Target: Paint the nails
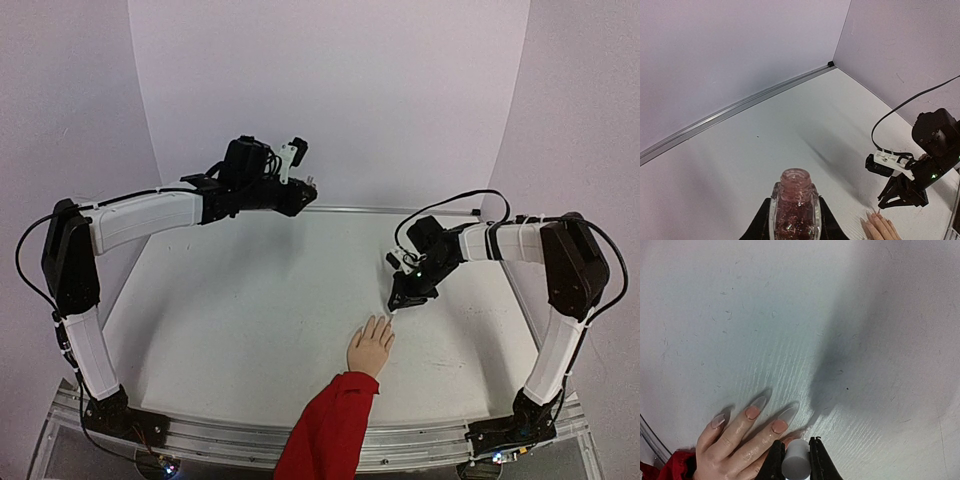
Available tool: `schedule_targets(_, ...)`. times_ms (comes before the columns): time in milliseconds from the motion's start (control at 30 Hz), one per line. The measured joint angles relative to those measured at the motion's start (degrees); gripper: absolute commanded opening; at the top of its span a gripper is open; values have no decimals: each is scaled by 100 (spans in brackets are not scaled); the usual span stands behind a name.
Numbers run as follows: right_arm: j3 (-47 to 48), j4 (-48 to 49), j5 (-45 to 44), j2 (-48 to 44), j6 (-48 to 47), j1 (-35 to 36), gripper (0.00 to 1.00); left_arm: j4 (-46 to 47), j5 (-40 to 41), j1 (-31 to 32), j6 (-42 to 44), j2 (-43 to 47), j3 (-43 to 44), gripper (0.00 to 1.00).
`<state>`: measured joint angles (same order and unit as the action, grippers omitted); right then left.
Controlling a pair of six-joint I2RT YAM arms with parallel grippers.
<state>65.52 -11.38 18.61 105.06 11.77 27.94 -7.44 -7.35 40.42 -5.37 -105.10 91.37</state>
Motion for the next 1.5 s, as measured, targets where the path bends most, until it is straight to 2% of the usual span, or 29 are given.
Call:
schedule_targets(1233, 179, 31, -310, 87, -20, 0, 0, 2, 9, -42, 87, -26, 11, 0)
schedule_targets(1500, 197, 44, -411, -636, 4, -87, 0, 2, 63, -46, 96, -20, 11, 0)
